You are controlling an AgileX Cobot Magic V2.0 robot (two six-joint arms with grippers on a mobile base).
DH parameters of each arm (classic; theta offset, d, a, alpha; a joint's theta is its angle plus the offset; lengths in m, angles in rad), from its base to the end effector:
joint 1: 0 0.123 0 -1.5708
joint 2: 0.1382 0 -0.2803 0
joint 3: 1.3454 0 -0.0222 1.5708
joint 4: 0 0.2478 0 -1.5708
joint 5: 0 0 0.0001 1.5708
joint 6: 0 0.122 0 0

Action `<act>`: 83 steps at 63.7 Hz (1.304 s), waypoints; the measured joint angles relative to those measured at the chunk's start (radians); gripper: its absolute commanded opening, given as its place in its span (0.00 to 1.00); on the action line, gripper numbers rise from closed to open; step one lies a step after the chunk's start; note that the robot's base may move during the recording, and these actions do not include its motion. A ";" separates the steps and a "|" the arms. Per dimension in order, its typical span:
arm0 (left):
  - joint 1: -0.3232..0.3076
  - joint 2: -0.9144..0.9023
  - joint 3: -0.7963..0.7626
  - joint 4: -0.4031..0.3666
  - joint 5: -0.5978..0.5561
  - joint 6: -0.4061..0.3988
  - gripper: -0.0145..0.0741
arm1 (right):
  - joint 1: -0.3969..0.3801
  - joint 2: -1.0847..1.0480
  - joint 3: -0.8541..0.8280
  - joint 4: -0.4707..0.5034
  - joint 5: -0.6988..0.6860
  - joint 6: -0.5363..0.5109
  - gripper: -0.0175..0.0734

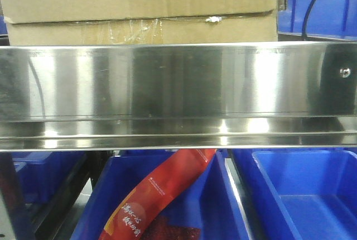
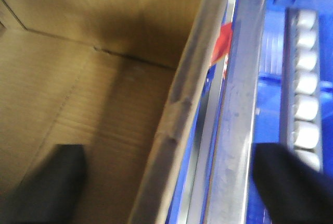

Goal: Grab carton from right shelf to conveyor
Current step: 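Pinch the carton walls with both grippers and lift it off the shelf, then hold the carton with both grippers and pull it back from the shelf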

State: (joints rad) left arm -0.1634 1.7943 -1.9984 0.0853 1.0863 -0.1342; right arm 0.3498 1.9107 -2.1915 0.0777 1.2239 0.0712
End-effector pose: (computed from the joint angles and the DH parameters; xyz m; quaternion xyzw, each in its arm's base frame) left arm 0.4114 -0.0585 0.3908 0.0176 0.9247 -0.0141 0.3800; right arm 0.4028 0.1564 0.3899 -0.1304 0.9270 0.1110 0.3338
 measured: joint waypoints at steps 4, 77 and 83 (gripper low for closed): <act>0.000 0.002 0.000 -0.002 0.000 -0.001 0.35 | 0.000 0.002 0.000 0.000 0.000 0.000 0.22; -0.188 -0.354 0.005 0.140 0.149 -0.117 0.15 | 0.062 -0.396 0.116 -0.030 0.039 0.007 0.12; -0.256 -0.392 0.029 0.193 0.155 -0.165 0.15 | 0.062 -0.452 0.185 -0.051 0.038 0.007 0.12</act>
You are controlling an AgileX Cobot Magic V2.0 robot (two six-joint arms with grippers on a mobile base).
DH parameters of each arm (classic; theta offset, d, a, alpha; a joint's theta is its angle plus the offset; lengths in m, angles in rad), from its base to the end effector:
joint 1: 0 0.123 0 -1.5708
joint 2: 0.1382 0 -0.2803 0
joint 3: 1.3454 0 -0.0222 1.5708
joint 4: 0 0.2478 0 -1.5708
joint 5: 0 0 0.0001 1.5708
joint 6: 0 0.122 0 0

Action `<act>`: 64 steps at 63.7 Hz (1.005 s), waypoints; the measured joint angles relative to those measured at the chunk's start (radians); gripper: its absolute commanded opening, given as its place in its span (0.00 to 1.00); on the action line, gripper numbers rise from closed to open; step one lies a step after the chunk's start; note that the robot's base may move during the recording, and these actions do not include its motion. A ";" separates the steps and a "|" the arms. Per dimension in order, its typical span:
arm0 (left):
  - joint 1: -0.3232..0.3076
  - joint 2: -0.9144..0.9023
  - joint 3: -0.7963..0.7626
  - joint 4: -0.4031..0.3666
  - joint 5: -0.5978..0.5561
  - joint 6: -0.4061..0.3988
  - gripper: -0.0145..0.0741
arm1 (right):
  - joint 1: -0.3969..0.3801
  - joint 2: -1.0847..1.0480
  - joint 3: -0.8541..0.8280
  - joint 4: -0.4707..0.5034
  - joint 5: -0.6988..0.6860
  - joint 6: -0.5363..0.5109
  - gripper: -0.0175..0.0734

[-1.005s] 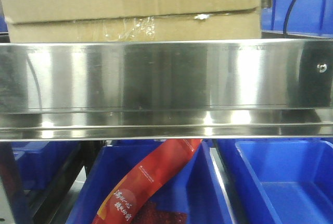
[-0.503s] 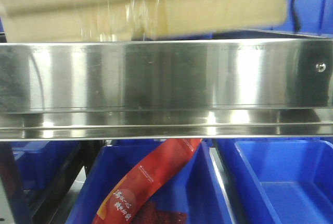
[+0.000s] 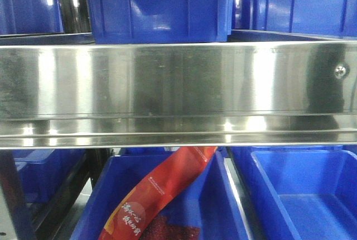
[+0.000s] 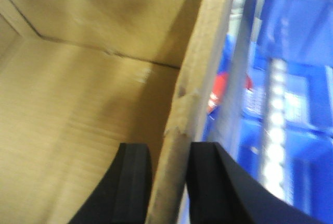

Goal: Grab carton from right shelf to conveyor
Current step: 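Hold the carton with both grippers and pull it back from the shelf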

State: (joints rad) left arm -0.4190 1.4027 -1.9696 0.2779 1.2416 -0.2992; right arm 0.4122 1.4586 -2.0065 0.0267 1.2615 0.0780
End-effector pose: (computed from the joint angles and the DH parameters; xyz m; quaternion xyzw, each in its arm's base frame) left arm 0.2628 -0.0824 0.5074 0.0299 0.8728 -0.0363 0.4857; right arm 0.2666 0.1200 0.4965 -0.1502 0.8777 0.1231 0.4380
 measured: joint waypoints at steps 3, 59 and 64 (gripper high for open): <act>-0.031 -0.018 0.023 0.020 0.002 -0.021 0.15 | 0.000 -0.022 0.027 -0.006 0.000 0.000 0.12; -0.086 -0.062 0.186 0.048 0.001 -0.086 0.15 | 0.000 -0.053 0.130 -0.009 0.008 -0.006 0.12; -0.086 -0.062 0.186 0.050 0.001 -0.086 0.15 | 0.000 -0.053 0.130 -0.009 -0.015 -0.006 0.12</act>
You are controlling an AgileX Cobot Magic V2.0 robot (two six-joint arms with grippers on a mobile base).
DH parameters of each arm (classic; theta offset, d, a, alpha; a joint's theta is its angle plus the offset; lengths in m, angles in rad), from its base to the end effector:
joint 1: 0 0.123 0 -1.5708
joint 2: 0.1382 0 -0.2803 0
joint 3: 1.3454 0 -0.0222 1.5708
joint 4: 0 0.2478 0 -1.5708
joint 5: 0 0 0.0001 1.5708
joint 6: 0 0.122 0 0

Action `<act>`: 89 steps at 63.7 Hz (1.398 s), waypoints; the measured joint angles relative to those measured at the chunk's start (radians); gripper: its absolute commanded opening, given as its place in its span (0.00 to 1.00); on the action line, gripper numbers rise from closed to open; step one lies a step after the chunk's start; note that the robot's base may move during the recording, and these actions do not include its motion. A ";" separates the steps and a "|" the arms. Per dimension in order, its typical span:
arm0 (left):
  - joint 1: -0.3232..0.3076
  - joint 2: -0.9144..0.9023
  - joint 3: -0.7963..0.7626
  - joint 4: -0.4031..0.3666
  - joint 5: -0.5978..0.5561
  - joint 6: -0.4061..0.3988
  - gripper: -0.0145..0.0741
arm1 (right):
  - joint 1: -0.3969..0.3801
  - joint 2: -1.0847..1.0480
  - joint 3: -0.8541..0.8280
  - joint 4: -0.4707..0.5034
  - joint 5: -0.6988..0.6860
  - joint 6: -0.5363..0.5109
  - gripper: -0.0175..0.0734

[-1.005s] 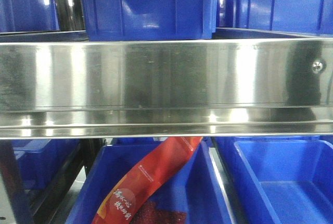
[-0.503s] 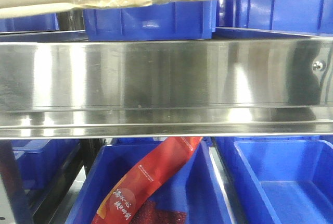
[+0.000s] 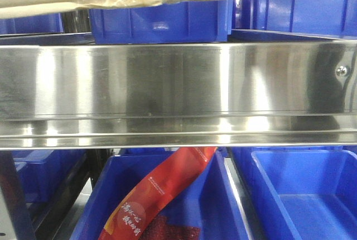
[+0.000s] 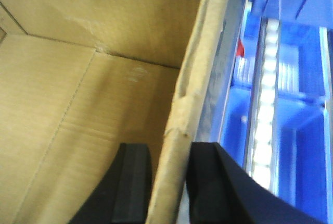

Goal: Grab carton from right shelf to conveyor
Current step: 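Hold the carton with both grippers and pull it back from the shelf, then hold the carton in both grippers while the base turns away from the shelf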

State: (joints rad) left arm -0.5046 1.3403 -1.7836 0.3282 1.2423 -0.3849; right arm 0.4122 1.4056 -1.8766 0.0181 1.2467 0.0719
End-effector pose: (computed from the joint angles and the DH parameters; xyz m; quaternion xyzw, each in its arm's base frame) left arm 0.2507 -0.0959 0.4722 0.0372 0.8963 -0.0300 0.4408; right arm 0.2603 0.1161 0.4757 -0.1542 0.8910 0.1111 0.4124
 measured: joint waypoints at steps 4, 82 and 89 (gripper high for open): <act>0.000 0.000 0.000 0.004 -0.005 0.000 0.15 | 0.000 0.000 0.000 0.000 -0.023 0.000 0.12; 0.000 -0.004 0.000 0.023 -0.022 0.000 0.15 | 0.000 0.002 0.001 -0.003 -0.128 -0.010 0.12; 0.000 -0.004 0.000 0.023 -0.024 0.000 0.15 | 0.000 0.002 0.001 -0.004 -0.138 -0.010 0.12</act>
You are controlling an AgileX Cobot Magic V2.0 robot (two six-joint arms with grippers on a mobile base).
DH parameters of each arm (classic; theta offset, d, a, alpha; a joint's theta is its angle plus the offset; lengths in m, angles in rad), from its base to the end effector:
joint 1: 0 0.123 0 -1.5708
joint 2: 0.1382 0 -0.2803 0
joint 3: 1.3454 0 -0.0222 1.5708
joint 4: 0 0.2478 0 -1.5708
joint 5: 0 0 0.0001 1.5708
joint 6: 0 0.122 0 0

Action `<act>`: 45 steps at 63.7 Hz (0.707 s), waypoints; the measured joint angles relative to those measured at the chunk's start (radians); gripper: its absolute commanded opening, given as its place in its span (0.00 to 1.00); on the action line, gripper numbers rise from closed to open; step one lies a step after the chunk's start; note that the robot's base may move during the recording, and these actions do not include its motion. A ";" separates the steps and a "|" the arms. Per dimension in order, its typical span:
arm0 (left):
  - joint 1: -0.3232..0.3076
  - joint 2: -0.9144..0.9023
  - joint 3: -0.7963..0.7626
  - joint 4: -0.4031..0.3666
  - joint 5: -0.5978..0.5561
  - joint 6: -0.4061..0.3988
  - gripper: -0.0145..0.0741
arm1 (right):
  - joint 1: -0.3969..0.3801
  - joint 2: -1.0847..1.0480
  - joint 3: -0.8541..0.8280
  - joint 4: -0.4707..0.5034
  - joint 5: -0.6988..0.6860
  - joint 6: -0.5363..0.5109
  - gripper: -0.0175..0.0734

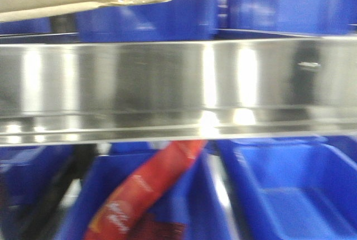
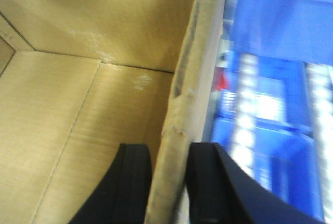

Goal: Grab carton from right shelf to conveyor
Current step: 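Hold the carton in both grippers while the base turns away from the shelf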

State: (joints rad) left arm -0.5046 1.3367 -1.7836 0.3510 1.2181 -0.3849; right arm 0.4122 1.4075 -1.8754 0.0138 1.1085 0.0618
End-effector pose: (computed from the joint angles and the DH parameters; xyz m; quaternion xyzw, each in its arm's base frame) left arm 0.2520 -0.0942 0.4761 0.0374 0.8888 -0.0248 0.4561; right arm 0.2702 0.1198 0.4885 -0.1525 0.8599 0.1210 0.4718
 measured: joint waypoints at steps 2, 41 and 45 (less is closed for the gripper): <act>0.000 0.000 0.000 0.000 0.000 0.000 0.15 | 0.000 0.000 0.000 -0.001 -0.002 0.000 0.12; 0.000 -0.001 0.000 0.000 -0.002 -0.004 0.15 | 0.000 0.000 0.000 -0.002 -0.012 -0.006 0.12; 0.000 -0.001 0.000 0.000 -0.002 -0.004 0.15 | 0.000 0.000 0.000 -0.002 -0.014 -0.006 0.12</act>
State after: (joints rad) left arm -0.5046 1.3352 -1.7836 0.3510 1.2159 -0.3887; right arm 0.4122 1.4075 -1.8754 0.0114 1.0942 0.0557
